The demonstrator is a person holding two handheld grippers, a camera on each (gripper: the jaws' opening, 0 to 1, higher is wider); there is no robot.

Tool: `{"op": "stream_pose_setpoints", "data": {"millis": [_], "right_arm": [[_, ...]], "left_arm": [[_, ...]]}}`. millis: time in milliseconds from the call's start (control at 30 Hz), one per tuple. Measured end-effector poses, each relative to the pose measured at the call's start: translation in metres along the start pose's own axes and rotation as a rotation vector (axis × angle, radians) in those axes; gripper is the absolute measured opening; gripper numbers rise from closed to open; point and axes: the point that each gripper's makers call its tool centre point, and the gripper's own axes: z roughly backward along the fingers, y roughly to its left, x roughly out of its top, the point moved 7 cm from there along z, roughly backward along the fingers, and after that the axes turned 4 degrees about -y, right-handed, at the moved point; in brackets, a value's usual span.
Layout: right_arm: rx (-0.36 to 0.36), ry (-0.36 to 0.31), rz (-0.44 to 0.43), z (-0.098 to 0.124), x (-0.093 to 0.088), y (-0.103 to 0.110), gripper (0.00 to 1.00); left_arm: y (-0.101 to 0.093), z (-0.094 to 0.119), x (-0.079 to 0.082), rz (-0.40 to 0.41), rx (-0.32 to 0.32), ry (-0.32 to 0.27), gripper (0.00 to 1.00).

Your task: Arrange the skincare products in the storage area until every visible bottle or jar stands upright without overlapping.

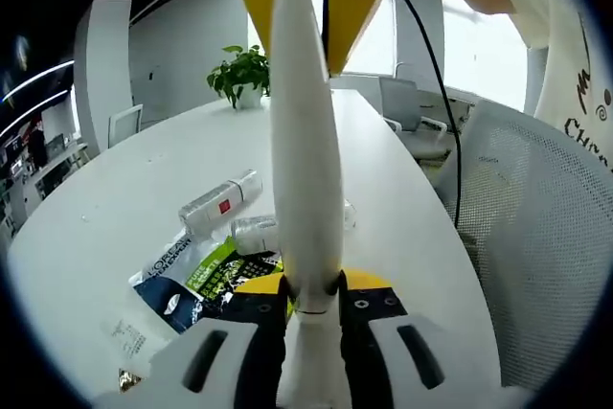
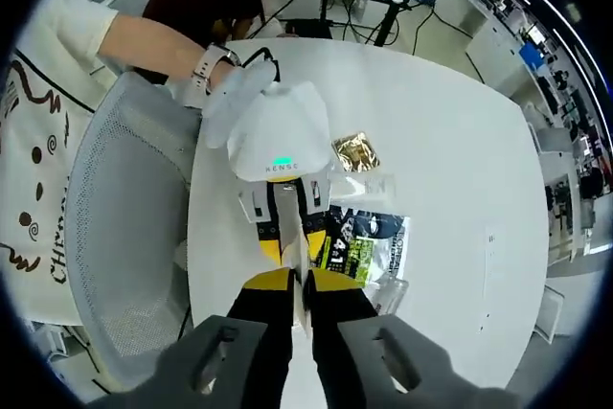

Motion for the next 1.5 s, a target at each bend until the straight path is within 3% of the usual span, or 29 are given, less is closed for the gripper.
{"op": "stream_pose_setpoints", "data": {"millis": [900, 1133, 1500], "right_arm": [[-0.004, -0.004, 0.006, -0.0003, -0.003, 0.0007, 0.08], [-0.015, 0.018, 0.019, -0.0028, -0.009, 0.0062, 0.16], [-0.039, -0.041, 0.0, 0.0024, -0.0076, 0.0038, 0.26]], "left_arm": [[-0.0042, -0.0048, 0.0052, 0.012, 0.034, -0.02, 0.18], [0.0008, -0.0047, 0.0027, 0.016, 0.045, -0.017, 0.19], [0.003, -0.0008, 0.0026, 0.001, 0.059, -0.014, 0.2]]}}
